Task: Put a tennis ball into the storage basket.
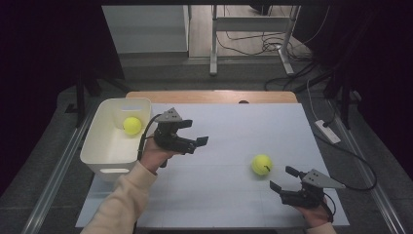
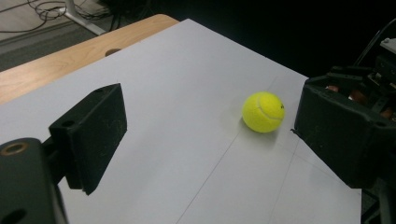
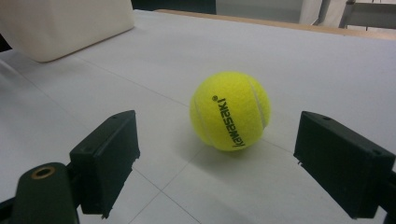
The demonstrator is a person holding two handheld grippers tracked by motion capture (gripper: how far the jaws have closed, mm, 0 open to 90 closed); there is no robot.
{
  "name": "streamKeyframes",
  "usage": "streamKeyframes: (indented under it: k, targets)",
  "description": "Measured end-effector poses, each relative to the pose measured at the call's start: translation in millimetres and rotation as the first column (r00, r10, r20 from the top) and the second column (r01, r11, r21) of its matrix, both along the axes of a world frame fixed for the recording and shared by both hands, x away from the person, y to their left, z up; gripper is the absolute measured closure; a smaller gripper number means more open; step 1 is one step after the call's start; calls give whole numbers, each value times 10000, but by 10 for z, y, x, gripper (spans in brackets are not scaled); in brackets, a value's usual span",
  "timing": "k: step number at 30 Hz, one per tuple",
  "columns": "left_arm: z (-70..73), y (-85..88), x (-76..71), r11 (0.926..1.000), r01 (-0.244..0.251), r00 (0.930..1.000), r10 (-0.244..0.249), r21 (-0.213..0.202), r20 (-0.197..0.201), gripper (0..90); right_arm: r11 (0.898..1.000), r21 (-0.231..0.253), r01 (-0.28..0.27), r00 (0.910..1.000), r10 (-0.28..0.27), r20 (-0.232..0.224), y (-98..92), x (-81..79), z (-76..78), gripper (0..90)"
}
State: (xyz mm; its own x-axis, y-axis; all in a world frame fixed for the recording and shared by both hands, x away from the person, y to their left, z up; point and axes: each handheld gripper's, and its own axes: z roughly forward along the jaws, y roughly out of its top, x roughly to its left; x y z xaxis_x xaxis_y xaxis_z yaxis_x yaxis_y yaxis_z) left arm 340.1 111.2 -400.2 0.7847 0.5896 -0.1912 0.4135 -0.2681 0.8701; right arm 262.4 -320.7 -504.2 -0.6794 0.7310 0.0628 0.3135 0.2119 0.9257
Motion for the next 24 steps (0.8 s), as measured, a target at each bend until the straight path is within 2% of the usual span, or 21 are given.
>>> streamKeyframes:
  k: [24]
  targets:
    - [-138, -346, 83, 9980, 570, 9980, -562, 279, -275, 106, 10000, 19, -49, 10000, 49, 55, 15, -11, 11, 134]
